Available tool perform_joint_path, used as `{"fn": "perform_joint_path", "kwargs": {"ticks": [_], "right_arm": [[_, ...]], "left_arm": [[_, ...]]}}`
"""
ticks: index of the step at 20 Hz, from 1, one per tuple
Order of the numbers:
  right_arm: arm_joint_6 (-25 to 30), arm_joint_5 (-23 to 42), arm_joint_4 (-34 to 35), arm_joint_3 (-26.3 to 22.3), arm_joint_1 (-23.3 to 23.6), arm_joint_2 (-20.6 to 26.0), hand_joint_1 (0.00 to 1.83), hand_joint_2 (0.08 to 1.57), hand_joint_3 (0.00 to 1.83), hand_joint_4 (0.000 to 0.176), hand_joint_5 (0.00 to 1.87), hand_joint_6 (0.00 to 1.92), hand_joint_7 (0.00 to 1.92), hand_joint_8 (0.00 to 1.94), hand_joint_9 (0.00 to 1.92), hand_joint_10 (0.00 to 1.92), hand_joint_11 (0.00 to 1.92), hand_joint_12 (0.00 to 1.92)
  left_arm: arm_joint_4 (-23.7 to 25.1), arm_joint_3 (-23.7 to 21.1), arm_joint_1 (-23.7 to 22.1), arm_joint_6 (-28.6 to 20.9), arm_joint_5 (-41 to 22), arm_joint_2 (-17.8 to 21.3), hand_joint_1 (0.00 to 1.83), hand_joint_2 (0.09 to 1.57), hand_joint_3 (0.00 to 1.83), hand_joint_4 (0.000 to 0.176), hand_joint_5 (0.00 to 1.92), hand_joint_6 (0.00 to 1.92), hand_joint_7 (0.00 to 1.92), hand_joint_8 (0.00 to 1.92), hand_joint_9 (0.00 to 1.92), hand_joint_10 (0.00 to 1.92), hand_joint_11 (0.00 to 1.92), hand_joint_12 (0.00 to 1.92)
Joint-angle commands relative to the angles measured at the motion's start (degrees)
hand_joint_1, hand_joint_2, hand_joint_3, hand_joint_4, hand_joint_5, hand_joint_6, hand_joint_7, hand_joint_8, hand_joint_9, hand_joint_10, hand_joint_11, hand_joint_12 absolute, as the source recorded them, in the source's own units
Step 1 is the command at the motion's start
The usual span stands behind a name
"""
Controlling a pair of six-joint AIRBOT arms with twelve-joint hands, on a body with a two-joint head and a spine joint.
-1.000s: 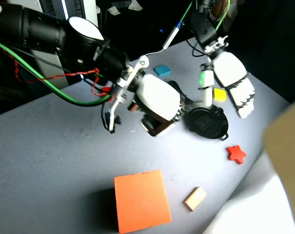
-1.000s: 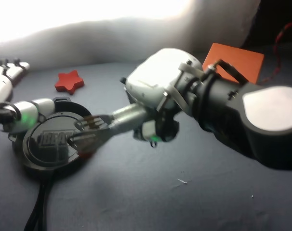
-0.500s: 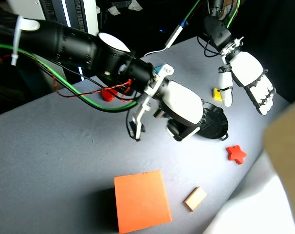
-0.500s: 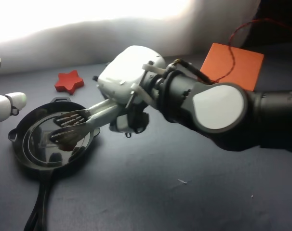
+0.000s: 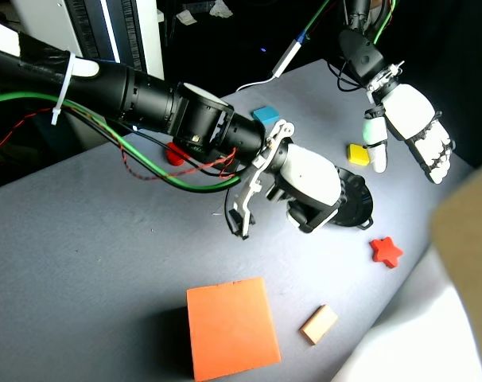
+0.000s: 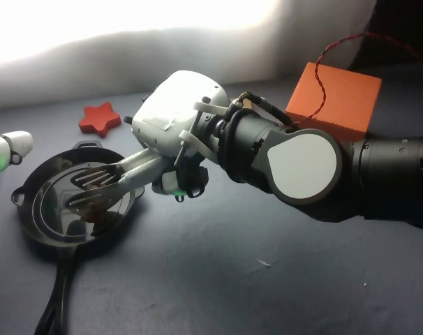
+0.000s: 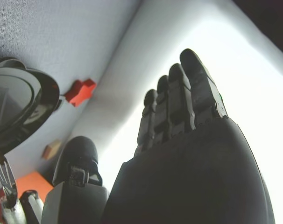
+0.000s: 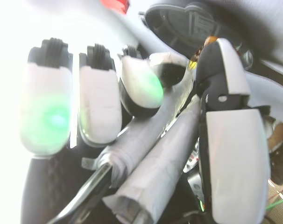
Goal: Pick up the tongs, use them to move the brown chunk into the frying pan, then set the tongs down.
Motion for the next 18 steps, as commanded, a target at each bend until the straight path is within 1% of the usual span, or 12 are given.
{"fn": "perform_joint_path", "kwargs": {"ticks": [1, 2, 3, 5, 6, 10, 13, 14, 15, 16, 17, 18], "right_arm": [[-0.3, -3.9, -2.8, -0.1, 0.3, 0.2, 0.72, 1.44, 0.01, 0.176, 1.22, 1.92, 1.5, 1.94, 1.59, 1.92, 1.53, 1.92], [-0.2, -4.2, -2.8, -0.1, 0.2, 0.2, 0.69, 1.44, 0.01, 0.176, 1.15, 1.89, 1.44, 1.93, 1.53, 1.92, 1.45, 1.92], [-0.2, -4.3, -2.8, -0.1, 0.2, 0.3, 0.66, 1.44, 0.0, 0.0, 0.98, 1.79, 1.38, 1.83, 1.45, 1.92, 1.36, 1.92], [-0.2, -4.3, -2.8, -0.1, 0.0, 0.4, 0.66, 1.43, 0.0, 0.0, 0.9, 1.69, 1.34, 1.78, 1.4, 1.92, 1.32, 1.92], [-0.2, -4.4, -2.8, -0.1, 0.0, 0.4, 0.66, 1.43, 0.0, 0.0, 0.82, 1.46, 1.27, 1.68, 1.32, 1.89, 1.22, 1.92], [-0.1, -4.7, -2.8, -0.2, -0.1, 0.5, 0.6, 1.41, 0.0, 0.0, 0.91, 1.07, 1.18, 1.5, 1.2, 1.9, 1.09, 1.92], [-0.4, -5.5, -2.8, -0.9, 0.3, 1.3, 0.63, 1.36, 0.0, 0.0, 0.87, 1.07, 1.06, 1.48, 1.05, 1.9, 0.96, 1.92], [-0.5, -5.6, -2.8, -1.9, 0.8, 2.1, 0.87, 1.31, 0.0, 0.0, 0.73, 1.38, 1.03, 1.5, 1.0, 1.89, 0.91, 1.92], [-0.3, -5.8, -2.8, -3.3, 1.4, 3.3, 0.67, 1.35, 0.01, 0.0, 0.75, 1.22, 0.99, 1.48, 0.96, 1.87, 0.86, 1.92], [-0.1, -5.8, -2.8, -4.6, 1.9, 4.4, 0.62, 1.36, 0.01, 0.0, 0.79, 1.11, 0.99, 1.45, 0.96, 1.86, 0.85, 1.92], [-0.4, -5.8, -2.8, -6.8, 2.3, 6.1, 0.89, 1.29, 0.0, 0.0, 0.74, 1.35, 1.01, 1.42, 0.97, 1.84, 0.86, 1.92], [-1.0, -5.8, -2.8, -8.3, 2.5, 7.3, 0.94, 1.28, 0.0, 0.0, 0.71, 1.43, 1.0, 1.41, 0.95, 1.82, 0.83, 1.92]], "left_arm": [[1.8, 0.0, -0.2, 0.0, -5.8, 0.9, 0.0, 1.3, 0.0, 0.017, 0.05, 0.0, 0.1, 0.0, 0.12, 0.0, 0.0, 0.53], [1.8, -0.3, -0.2, 0.0, -5.8, 1.0, 0.0, 1.3, 0.0, 0.017, 0.06, 0.0, 0.11, 0.0, 0.13, 0.0, 0.0, 0.6], [1.8, -0.5, -0.2, 0.0, -5.8, 1.1, 0.0, 1.3, 0.0, 0.017, 0.06, 0.0, 0.12, 0.0, 0.13, 0.0, 0.0, 0.58], [1.9, -0.7, -0.3, 0.0, -5.8, 1.1, 0.0, 1.3, 0.0, 0.019, 0.06, 0.0, 0.12, 0.0, 0.12, 0.0, 0.0, 0.56], [1.9, -0.8, -0.3, 0.0, -5.8, 1.1, 0.0, 1.3, 0.0, 0.022, 0.06, 0.0, 0.12, 0.0, 0.13, 0.0, 0.0, 0.57], [1.9, -0.8, -0.4, 0.1, -5.8, 1.1, 0.0, 1.31, 0.0, 0.017, 0.05, 0.0, 0.12, 0.0, 0.12, 0.0, 0.0, 0.55], [1.8, -0.7, -0.4, 0.2, -5.8, 1.1, 0.0, 1.3, 0.0, 0.017, 0.07, 0.0, 0.13, 0.0, 0.14, 0.01, 0.0, 0.66], [1.8, -0.7, -0.6, 0.3, -5.8, 1.1, 0.0, 1.3, 0.0, 0.023, 0.06, 0.0, 0.13, 0.0, 0.14, 0.0, 0.0, 0.67], [1.8, -0.7, -0.8, 0.4, -5.8, 1.0, 0.0, 1.3, 0.0, 0.023, 0.05, 0.0, 0.14, 0.01, 0.14, 0.01, 0.0, 0.67], [1.8, -0.8, -1.0, 0.6, -5.8, 1.0, 0.0, 1.3, 0.0, 0.023, 0.04, 0.0, 0.11, 0.0, 0.12, 0.01, 0.0, 0.63], [1.8, -1.0, -1.2, 0.8, -5.8, 1.0, 0.0, 1.3, 0.0, 0.02, 0.05, 0.0, 0.13, 0.01, 0.13, 0.01, 0.0, 0.66], [1.8, -1.2, -1.4, 1.0, -5.8, 1.0, 0.0, 1.3, 0.0, 0.021, 0.05, 0.0, 0.12, 0.0, 0.13, 0.01, 0.0, 0.67]]}}
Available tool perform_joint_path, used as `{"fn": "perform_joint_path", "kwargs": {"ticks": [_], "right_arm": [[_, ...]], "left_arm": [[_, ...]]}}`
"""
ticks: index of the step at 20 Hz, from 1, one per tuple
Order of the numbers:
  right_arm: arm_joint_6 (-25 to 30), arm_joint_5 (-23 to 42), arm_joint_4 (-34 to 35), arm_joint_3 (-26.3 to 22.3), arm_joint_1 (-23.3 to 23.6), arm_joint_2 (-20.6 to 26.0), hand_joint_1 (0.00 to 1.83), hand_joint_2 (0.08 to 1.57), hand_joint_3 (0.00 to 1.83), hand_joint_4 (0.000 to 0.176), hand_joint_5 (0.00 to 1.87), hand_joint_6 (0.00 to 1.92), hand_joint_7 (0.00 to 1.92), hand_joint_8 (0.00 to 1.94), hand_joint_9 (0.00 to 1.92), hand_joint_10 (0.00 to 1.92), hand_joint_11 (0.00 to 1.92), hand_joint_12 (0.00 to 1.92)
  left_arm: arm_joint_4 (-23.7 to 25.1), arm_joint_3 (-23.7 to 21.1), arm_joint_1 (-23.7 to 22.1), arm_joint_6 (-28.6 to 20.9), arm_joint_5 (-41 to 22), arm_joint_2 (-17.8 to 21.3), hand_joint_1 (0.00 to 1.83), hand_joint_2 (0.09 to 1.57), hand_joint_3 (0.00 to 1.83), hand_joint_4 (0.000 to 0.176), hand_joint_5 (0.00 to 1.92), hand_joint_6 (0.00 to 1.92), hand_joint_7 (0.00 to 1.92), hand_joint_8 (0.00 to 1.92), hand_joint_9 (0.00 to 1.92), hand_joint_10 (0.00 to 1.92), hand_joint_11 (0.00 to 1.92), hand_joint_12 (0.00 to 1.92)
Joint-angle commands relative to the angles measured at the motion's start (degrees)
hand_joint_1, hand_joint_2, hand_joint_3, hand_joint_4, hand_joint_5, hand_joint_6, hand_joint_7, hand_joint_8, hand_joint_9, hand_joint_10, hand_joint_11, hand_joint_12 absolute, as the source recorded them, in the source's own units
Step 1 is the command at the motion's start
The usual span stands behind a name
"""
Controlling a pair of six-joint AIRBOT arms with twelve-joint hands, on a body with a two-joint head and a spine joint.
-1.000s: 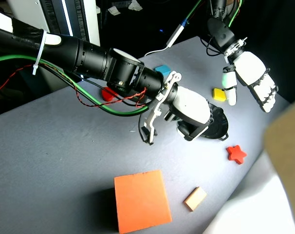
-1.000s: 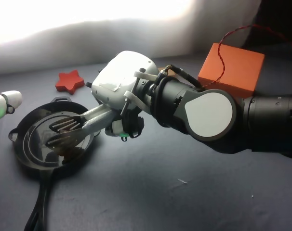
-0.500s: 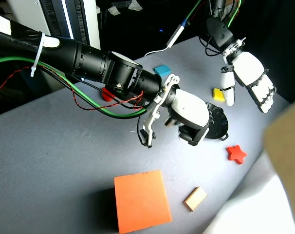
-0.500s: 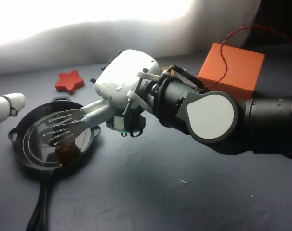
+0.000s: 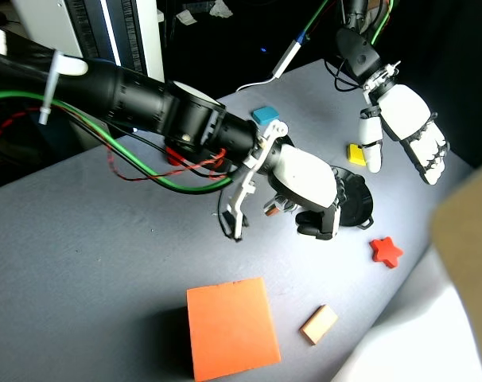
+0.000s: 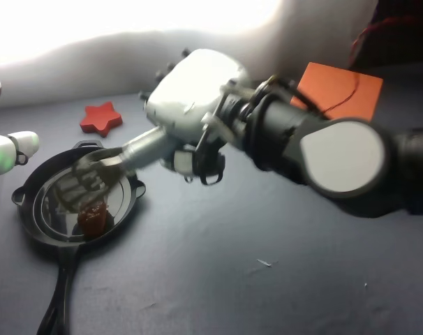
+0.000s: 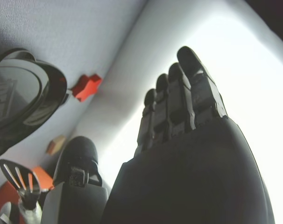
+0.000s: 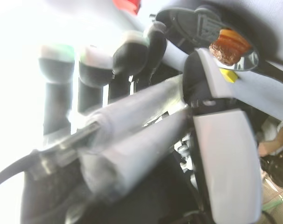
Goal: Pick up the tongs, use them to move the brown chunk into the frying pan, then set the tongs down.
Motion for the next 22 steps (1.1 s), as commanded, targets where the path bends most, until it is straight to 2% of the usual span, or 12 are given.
{"fn": "perform_joint_path", "kwargs": {"ticks": [1, 3, 5, 9, 10, 11, 13, 14, 17, 18, 20, 22], "right_arm": [[-1.1, -3.6, -2.6, -1.4, 0.5, 1.1, 0.93, 1.3, 0.01, 0.0, 0.67, 1.49, 0.99, 1.42, 0.93, 1.82, 0.83, 1.92], [-1.9, -4.2, -2.6, -4.1, -0.1, 3.7, 0.66, 1.33, 0.01, 0.0, 0.86, 0.99, 1.05, 1.35, 0.99, 1.76, 0.83, 1.92], [-2.5, -5.5, -2.6, -6.3, -1.5, 5.9, 0.91, 1.29, 0.01, 0.005, 0.69, 1.46, 1.03, 1.39, 0.98, 1.81, 0.84, 1.92], [2.6, -9.3, -11.7, -11.1, -6.6, 10.2, 0.92, 1.29, 0.0, 0.009, 0.69, 1.47, 1.04, 1.39, 0.99, 1.79, 0.86, 1.92], [3.3, -10.6, -14.0, -11.7, -8.0, 10.7, 0.66, 1.34, 0.02, 0.0, 0.77, 1.21, 1.03, 1.4, 0.98, 1.8, 0.86, 1.92], [3.8, -11.9, -16.1, -11.8, -9.4, 10.9, 0.86, 1.31, 0.01, 0.0, 0.68, 1.45, 1.01, 1.41, 0.96, 1.81, 0.84, 1.92], [4.4, -13.4, -18.1, -11.4, -11.7, 10.9, 0.92, 1.31, 0.01, 0.0, 0.66, 1.5, 1.02, 1.35, 0.98, 1.76, 0.84, 1.92], [5.3, -14.0, -19.4, -11.1, -12.9, 10.9, 0.64, 1.36, 0.02, 0.0, 0.74, 1.25, 1.01, 1.35, 0.96, 1.77, 0.81, 1.92], [7.8, -16.1, -24.3, -10.1, -15.8, 10.5, 0.56, 1.39, 0.0, 0.0, 0.85, 0.97, 1.05, 1.22, 0.99, 1.67, 0.82, 1.92], [7.9, -16.3, -24.4, -10.0, -16.4, 10.4, 0.89, 1.31, 0.0, 0.0, 0.73, 1.35, 1.05, 1.22, 0.97, 1.66, 0.82, 1.92], [7.9, -17.0, -24.8, -9.9, -17.6, 10.3, 0.63, 1.35, 0.01, 0.0, 0.81, 1.02, 1.02, 1.2, 0.92, 1.59, 0.75, 1.92], [7.8, -17.1, -25.0, -9.9, -18.2, 10.3, 0.9, 1.3, 0.01, 0.003, 0.67, 1.47, 0.95, 1.16, 0.86, 1.53, 0.68, 1.92]], "left_arm": [[2.0, -0.1, -0.7, 0.4, -5.6, 0.7, 0.0, 1.3, 0.0, 0.022, 0.04, 0.0, 0.11, 0.0, 0.13, 0.01, 0.0, 0.67], [2.0, -0.9, -1.0, 0.7, -5.5, 0.7, 0.0, 1.31, 0.0, 0.015, 0.03, 0.0, 0.11, 0.0, 0.12, 0.0, 0.0, 0.6], [2.0, -1.6, -1.5, 0.8, -5.4, 0.7, 0.0, 1.31, 0.0, 0.012, 0.06, 0.01, 0.13, 0.0, 0.13, 0.01, 0.0, 0.59], [2.0, -3.6, -2.6, 1.4, -5.4, 0.7, 0.0, 1.32, 0.0, 0.018, 0.05, 0.0, 0.12, 0.0, 0.14, 0.01, 0.0, 0.66], [2.0, -4.1, -2.9, 1.6, -5.4, 0.7, 0.0, 1.32, 0.0, 0.019, 0.05, 0.0, 0.13, 0.0, 0.15, 0.01, 0.0, 0.68], [2.0, -4.7, -3.2, 1.6, -5.4, 0.7, 0.0, 1.31, 0.0, 0.026, 0.06, 0.01, 0.15, 0.01, 0.17, 0.01, 0.0, 0.75], [2.0, -5.9, -3.8, 1.9, -5.4, 0.7, 0.0, 1.3, 0.0, 0.026, 0.04, 0.0, 0.12, 0.0, 0.14, 0.01, 0.0, 0.67], [2.0, -6.5, -4.1, 2.1, -5.4, 0.7, 0.0, 1.31, 0.0, 0.021, 0.06, 0.01, 0.14, 0.01, 0.15, 0.01, 0.0, 0.66], [2.0, -8.6, -4.9, 2.4, -5.4, 0.7, 0.0, 1.31, 0.0, 0.016, 0.06, 0.0, 0.14, 0.01, 0.15, 0.01, 0.0, 0.68], [2.1, -9.2, -5.1, 2.4, -5.4, 0.7, 0.0, 1.31, 0.0, 0.015, 0.07, 0.01, 0.14, 0.01, 0.16, 0.01, 0.0, 0.7], [2.1, -10.3, -5.3, 2.5, -5.4, 0.7, 0.0, 1.3, 0.0, 0.019, 0.06, 0.0, 0.15, 0.0, 0.17, 0.01, 0.0, 0.73], [2.1, -11.1, -5.4, 2.5, -5.4, 0.7, 0.0, 1.31, 0.0, 0.02, 0.03, 0.0, 0.13, 0.0, 0.15, 0.0, 0.0, 0.7]]}}
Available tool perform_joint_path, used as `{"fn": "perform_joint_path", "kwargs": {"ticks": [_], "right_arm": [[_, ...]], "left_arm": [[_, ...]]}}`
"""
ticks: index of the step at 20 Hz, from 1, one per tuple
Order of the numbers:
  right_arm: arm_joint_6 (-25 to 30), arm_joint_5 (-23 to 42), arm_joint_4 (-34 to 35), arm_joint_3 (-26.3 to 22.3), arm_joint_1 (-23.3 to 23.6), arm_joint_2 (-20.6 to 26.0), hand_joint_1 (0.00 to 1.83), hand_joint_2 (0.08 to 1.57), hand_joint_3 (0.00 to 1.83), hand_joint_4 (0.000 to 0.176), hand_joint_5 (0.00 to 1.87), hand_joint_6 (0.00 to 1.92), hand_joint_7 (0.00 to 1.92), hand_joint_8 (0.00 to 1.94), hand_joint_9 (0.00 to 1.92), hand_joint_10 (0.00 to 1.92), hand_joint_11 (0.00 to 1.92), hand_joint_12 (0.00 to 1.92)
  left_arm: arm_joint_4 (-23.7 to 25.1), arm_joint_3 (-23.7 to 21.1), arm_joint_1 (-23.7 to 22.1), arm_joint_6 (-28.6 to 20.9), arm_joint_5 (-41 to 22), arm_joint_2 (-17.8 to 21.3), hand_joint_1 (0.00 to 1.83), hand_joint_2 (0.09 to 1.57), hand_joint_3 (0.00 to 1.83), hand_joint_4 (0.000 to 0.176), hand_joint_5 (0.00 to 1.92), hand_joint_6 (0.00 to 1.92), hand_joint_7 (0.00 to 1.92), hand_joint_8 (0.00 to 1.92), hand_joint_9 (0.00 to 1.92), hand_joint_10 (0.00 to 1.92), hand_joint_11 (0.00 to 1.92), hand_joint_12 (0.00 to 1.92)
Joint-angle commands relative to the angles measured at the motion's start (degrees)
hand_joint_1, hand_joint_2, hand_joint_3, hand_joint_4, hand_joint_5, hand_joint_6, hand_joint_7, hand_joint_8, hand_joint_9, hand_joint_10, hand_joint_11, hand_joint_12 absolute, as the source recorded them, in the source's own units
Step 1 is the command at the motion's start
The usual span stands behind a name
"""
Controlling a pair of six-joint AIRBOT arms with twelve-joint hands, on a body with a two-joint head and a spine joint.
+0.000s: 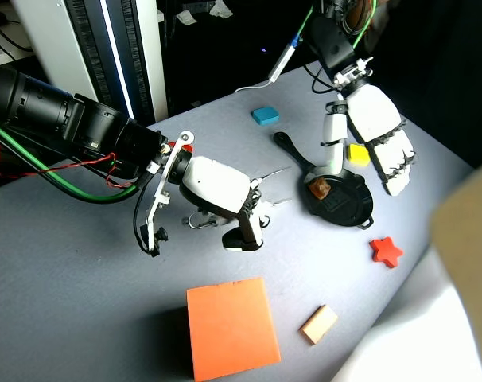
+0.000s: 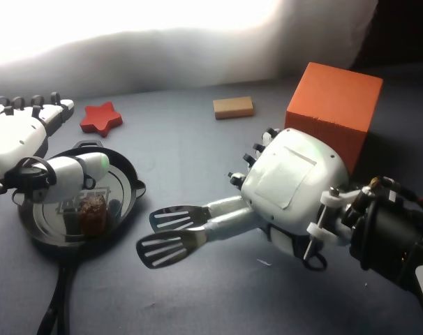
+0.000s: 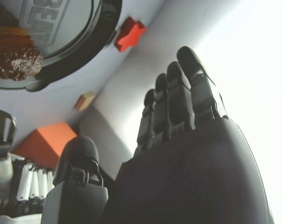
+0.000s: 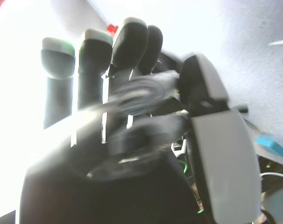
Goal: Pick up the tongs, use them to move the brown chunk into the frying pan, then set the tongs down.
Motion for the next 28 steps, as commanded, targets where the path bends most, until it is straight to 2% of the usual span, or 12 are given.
{"fn": "perform_joint_path", "kwargs": {"ticks": [1, 2, 5, 8, 10, 13, 15, 19, 22, 24, 26, 28], "right_arm": [[-0.4, -5.5, -3.8, -0.1, 0.2, 0.2, 0.72, 1.3, 0.0, 0.0, 0.6, 1.09, 0.86, 1.05, 0.75, 1.49, 0.58, 1.92], [-0.5, -5.6, -3.8, -0.2, 0.0, 0.3, 0.64, 1.3, 0.0, 0.0, 0.57, 0.85, 0.8, 0.85, 0.68, 1.33, 0.49, 1.83], [-0.8, -5.6, -3.8, -0.5, -0.4, 0.6, 0.49, 1.25, 0.0, 0.0, 0.46, 0.56, 0.66, 0.41, 0.52, 0.88, 0.2, 1.59], [-1.4, -5.7, -3.8, -1.1, -1.1, 0.9, 0.28, 1.16, 0.0, 0.0, 0.34, 0.3, 0.55, 0.08, 0.4, 0.48, 0.0, 1.41], [-1.9, -5.9, -3.8, -1.7, -1.6, 1.3, 0.24, 1.11, 0.0, 0.0, 0.3, 0.16, 0.45, 0.01, 0.35, 0.29, 0.0, 1.25], [-2.1, -6.0, -3.8, -2.6, -1.9, 2.2, 0.24, 1.07, 0.0, 0.0, 0.2, 0.01, 0.27, 0.0, 0.24, 0.06, 0.0, 0.86], [-2.3, -6.1, -3.8, -3.7, -2.2, 3.2, 0.21, 1.05, 0.0, 0.0, 0.12, 0.0, 0.19, 0.0, 0.19, 0.02, 0.0, 0.62], [-3.4, -6.7, -3.8, -6.3, -2.0, 5.3, 0.16, 0.99, 0.0, 0.0, 0.05, 0.0, 0.11, 0.0, 0.14, 0.0, 0.0, 0.44], [-5.5, -5.9, -0.8, -8.7, -1.3, 8.0, 0.1, 0.97, 0.0, 0.0, 0.03, 0.0, 0.11, 0.0, 0.14, 0.0, 0.0, 0.46], [-7.8, -5.2, 4.9, -11.4, -0.6, 11.0, 0.1, 0.96, 0.0, 0.0, 0.08, 0.02, 0.15, 0.01, 0.18, 0.01, 0.0, 0.62], [-10.0, -4.9, 10.7, -14.8, 0.5, 15.2, 0.11, 0.97, 0.0, 0.0, 0.21, 0.05, 0.33, 0.05, 0.31, 0.06, 0.0, 1.0], [-14.2, -3.8, 20.9, -18.2, 3.2, 19.7, 0.2, 1.03, 0.01, 0.0, 0.51, 0.14, 0.66, 0.06, 0.55, 0.16, 0.0, 1.38]], "left_arm": [[2.8, 0.0, -0.7, 0.2, -5.1, 0.7, 0.0, 1.32, 0.0, 0.016, 0.04, 0.01, 0.13, 0.0, 0.14, 0.0, 0.0, 0.69], [2.8, -0.4, -0.8, 0.2, -5.1, 0.7, 0.0, 1.31, 0.0, 0.017, 0.04, 0.01, 0.11, 0.0, 0.14, 0.0, 0.0, 0.65], [2.8, -0.8, -1.0, 0.2, -5.1, 0.7, 0.0, 1.31, 0.0, 0.017, 0.06, 0.01, 0.15, 0.01, 0.17, 0.01, 0.0, 0.8], [2.8, -0.9, -1.1, 0.2, -5.1, 0.7, 0.0, 1.32, 0.0, 0.014, 0.06, 0.01, 0.13, 0.0, 0.14, 0.0, 0.0, 0.75], [2.8, -0.9, -1.3, 0.2, -5.1, 0.7, 0.0, 1.3, 0.0, 0.029, 0.03, 0.0, 0.12, 0.0, 0.14, 0.0, 0.0, 0.71], [2.8, -1.0, -1.6, 0.2, -4.7, 0.7, 0.0, 1.31, 0.0, 0.029, 0.01, 0.0, 0.1, 0.01, 0.12, 0.01, 0.0, 0.66], [2.8, -1.3, -1.9, 0.4, -4.4, 0.7, 0.0, 1.3, 0.0, 0.038, 0.0, 0.0, 0.09, 0.0, 0.12, 0.0, 0.0, 0.66], [3.6, -2.1, -3.2, 0.6, -3.2, 0.7, 0.0, 1.31, 0.0, 0.027, 0.02, 0.0, 0.11, 0.0, 0.13, 0.0, 0.0, 0.69], [4.0, -2.8, -4.7, 0.6, -2.3, 0.8, 0.0, 1.31, 0.0, 0.024, 0.05, 0.01, 0.14, 0.01, 0.14, 0.01, 0.0, 0.64], [4.1, -3.5, -5.9, 1.2, -2.0, 0.8, 0.0, 1.32, 0.0, 0.03, 0.04, 0.0, 0.14, 0.0, 0.15, 0.01, 0.0, 0.66], [4.0, -4.2, -7.1, 1.4, 0.3, 0.8, 0.0, 1.32, 0.0, 0.028, 0.05, 0.0, 0.15, 0.0, 0.16, 0.01, 0.0, 0.68], [4.0, -5.2, -8.1, 1.3, 1.7, 0.8, 0.03, 1.31, 0.0, 0.032, 0.19, 0.05, 0.27, 0.03, 0.33, 0.07, 0.0, 1.18]]}}
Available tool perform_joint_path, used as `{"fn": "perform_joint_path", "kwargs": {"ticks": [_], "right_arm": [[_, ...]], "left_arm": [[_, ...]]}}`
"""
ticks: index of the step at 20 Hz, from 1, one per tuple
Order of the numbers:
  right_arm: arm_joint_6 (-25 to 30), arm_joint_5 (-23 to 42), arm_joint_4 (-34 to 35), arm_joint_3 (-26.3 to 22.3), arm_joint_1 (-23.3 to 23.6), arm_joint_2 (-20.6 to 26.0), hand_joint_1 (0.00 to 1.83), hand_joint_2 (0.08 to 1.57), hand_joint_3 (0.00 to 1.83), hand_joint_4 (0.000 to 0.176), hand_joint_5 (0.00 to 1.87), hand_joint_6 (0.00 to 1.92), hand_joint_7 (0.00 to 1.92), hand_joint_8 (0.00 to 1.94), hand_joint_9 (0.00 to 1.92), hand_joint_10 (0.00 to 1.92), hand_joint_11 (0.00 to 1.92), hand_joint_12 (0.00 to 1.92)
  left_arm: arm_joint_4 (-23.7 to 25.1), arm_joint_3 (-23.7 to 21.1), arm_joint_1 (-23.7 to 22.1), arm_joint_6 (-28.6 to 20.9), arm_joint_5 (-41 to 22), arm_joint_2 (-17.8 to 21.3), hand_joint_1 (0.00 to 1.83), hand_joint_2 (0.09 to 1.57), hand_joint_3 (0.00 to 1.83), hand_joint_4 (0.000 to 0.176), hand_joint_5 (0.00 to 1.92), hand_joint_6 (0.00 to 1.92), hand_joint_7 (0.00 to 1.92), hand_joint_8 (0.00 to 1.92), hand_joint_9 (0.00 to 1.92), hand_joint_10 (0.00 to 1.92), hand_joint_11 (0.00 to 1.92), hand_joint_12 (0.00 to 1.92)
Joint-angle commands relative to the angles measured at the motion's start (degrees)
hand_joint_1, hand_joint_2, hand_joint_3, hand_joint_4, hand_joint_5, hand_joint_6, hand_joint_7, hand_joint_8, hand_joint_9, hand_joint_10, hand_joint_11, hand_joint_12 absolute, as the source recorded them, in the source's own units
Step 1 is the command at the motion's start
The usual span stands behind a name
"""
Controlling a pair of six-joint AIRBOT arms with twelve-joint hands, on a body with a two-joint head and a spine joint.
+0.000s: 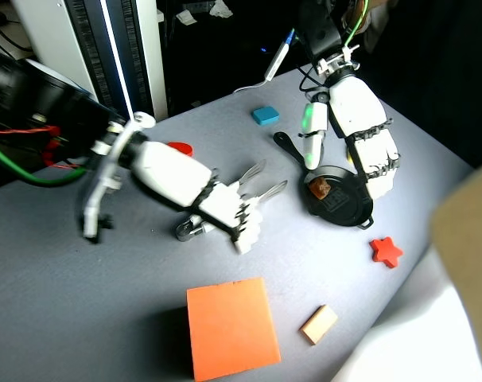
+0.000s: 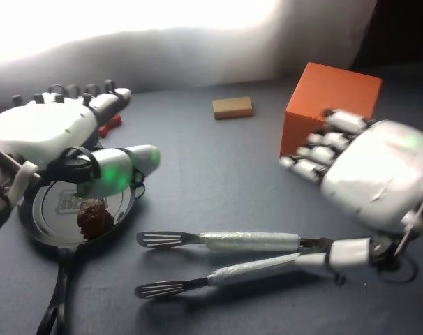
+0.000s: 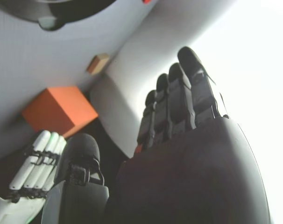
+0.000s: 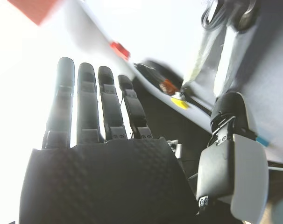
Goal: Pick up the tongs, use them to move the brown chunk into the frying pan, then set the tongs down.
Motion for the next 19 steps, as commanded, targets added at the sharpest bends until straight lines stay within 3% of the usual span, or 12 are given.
{"fn": "perform_joint_path", "kwargs": {"ticks": [1, 2, 3, 4, 5, 6, 7, 8, 10, 11, 14, 19], "right_arm": [[-2.9, -2.8, 0.6, -1.2, 1.6, 1.4, 0.26, 1.06, 0.0, 0.0, 0.65, 0.25, 0.81, 0.07, 0.65, 0.37, 0.07, 1.51], [-6.8, -2.0, 5.0, -3.0, 3.1, 3.4, 0.28, 1.07, 0.0, 0.0, 0.72, 0.35, 0.91, 0.09, 0.68, 0.58, 0.18, 1.57], [-8.5, -2.0, 6.8, -4.9, 3.9, 5.5, 0.27, 1.09, 0.0, 0.0, 0.85, 0.45, 1.04, 0.15, 0.73, 0.78, 0.32, 1.59], [-8.9, -1.5, 6.9, -7.6, 4.5, 8.6, 0.31, 1.1, 0.0, 0.0, 0.9, 0.53, 1.1, 0.21, 0.74, 0.97, 0.41, 1.62], [-9.3, -0.9, 6.9, -8.7, 4.7, 10.0, 0.31, 1.13, 0.01, 0.0, 0.93, 0.65, 1.11, 0.47, 0.76, 1.18, 0.45, 1.74], [-10.8, 0.9, 6.9, -10.8, 5.1, 12.7, 0.32, 1.17, 0.01, 0.0, 0.95, 0.86, 1.13, 0.81, 0.84, 1.46, 0.54, 1.89], [-11.4, 2.5, 6.9, -12.0, 5.4, 14.6, 0.3, 1.23, 0.01, 0.0, 0.98, 0.99, 1.15, 1.17, 0.95, 1.74, 0.74, 1.91], [-11.2, 4.1, 6.9, -12.7, 5.6, 16.1, 0.31, 1.3, 0.02, 0.0, 0.98, 1.19, 1.17, 1.38, 1.04, 1.87, 0.91, 1.92], [-6.6, 7.4, 6.9, -13.4, 6.4, 19.3, 0.42, 1.36, 0.02, 0.0, 1.07, 1.6, 1.23, 1.66, 1.16, 1.92, 1.15, 1.92], [-2.8, 11.6, 6.9, -13.4, 7.1, 21.8, 0.5, 1.38, 0.02, 0.0, 1.11, 1.69, 1.26, 1.74, 1.22, 1.92, 1.22, 1.92], [1.6, 17.3, 6.9, -12.4, 10.2, 24.8, 0.7, 1.43, 0.02, 0.0, 1.14, 1.77, 1.29, 1.87, 1.31, 1.92, 1.31, 1.92], [1.6, 18.4, 6.9, -10.1, 13.2, 24.8, 0.76, 1.43, 0.01, 0.0, 1.12, 1.86, 1.28, 1.94, 1.32, 1.92, 1.29, 1.92]], "left_arm": [[3.0, -0.3, -0.9, 0.0, -3.1, 0.6, 0.01, 1.31, 0.0, 0.034, 0.24, 0.06, 0.39, 0.07, 0.44, 0.13, 0.0, 1.47], [3.0, -0.8, -1.2, -0.2, -2.8, 0.6, 0.03, 1.31, 0.0, 0.022, 0.31, 0.05, 0.5, 0.05, 0.46, 0.29, 0.0, 1.61], [3.0, -1.2, -1.7, -0.2, -2.1, 0.6, 0.03, 1.32, 0.0, 0.0, 0.44, 0.08, 0.63, 0.09, 0.42, 0.66, 0.0, 1.71], [3.6, -1.5, -2.1, -0.1, -0.8, 0.6, 0.02, 1.33, 0.0, 0.0, 0.51, 0.13, 0.69, 0.14, 0.38, 0.93, 0.0, 1.79], [4.0, -1.8, -2.3, -0.1, -0.4, 0.6, 0.01, 1.36, 0.01, 0.0, 0.47, 0.76, 0.58, 0.77, 0.36, 1.27, 0.07, 1.89], [5.0, -2.4, -2.8, -0.1, -0.2, 0.6, 0.1, 1.36, 0.0, 0.0, 0.47, 1.17, 0.51, 1.39, 0.38, 1.59, 0.18, 1.91], [6.0, -2.9, -3.3, -0.1, 0.1, 0.6, 0.15, 1.37, 0.0, 0.0, 0.54, 1.42, 0.6, 1.62, 0.47, 1.74, 0.29, 1.92], [6.9, -3.3, -4.0, -0.1, 1.0, 0.6, 0.2, 1.38, 0.0, 0.0, 0.63, 1.6, 0.72, 1.68, 0.57, 1.82, 0.41, 1.92], [7.8, -4.2, -5.3, -0.1, 2.9, 0.5, 0.24, 1.41, 0.01, 0.0, 0.8, 1.72, 0.93, 1.7, 0.79, 1.89, 0.62, 1.92], [7.9, -5.2, -5.8, -0.1, 2.9, 0.4, 0.29, 1.41, 0.01, 0.0, 0.86, 1.73, 1.01, 1.71, 0.89, 1.91, 0.71, 1.92], [7.8, -6.6, -6.1, -0.4, 2.9, 0.4, 0.24, 1.52, 0.02, 0.0, 1.02, 1.76, 1.13, 1.79, 1.1, 1.92, 1.01, 1.92], [8.3, -6.2, -6.2, 0.0, 3.0, 0.4, 0.29, 1.53, 0.0, 0.0, 1.02, 1.77, 1.14, 1.82, 1.11, 1.92, 1.02, 1.92]]}}
